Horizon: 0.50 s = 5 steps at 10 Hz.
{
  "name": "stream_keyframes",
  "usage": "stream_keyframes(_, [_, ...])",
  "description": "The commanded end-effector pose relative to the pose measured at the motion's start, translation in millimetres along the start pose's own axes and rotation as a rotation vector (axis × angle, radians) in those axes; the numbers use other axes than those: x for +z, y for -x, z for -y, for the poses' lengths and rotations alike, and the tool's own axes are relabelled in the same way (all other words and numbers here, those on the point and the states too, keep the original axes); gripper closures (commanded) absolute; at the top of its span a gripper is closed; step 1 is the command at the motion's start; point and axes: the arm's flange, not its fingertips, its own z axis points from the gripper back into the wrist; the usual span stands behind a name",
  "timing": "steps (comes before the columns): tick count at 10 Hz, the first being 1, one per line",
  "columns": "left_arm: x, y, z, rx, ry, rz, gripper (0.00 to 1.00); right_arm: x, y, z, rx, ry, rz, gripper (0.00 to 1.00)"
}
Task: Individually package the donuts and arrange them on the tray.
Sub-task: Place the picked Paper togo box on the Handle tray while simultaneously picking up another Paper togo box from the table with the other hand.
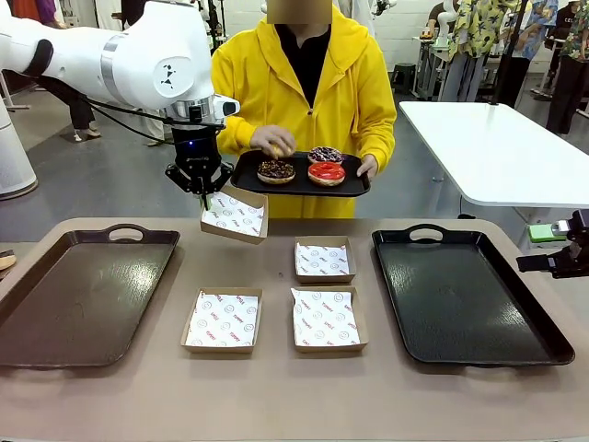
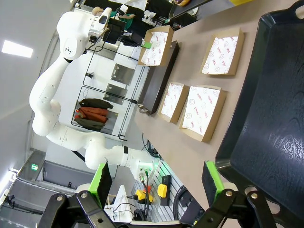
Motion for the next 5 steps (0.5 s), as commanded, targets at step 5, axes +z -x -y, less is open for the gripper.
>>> stream_keyframes(5, [0.5, -0.5, -1.7, -0.006, 0.002, 0.004, 1.0, 0.1, 0.0, 0.1, 0.006, -0.009, -0.001, 0.0])
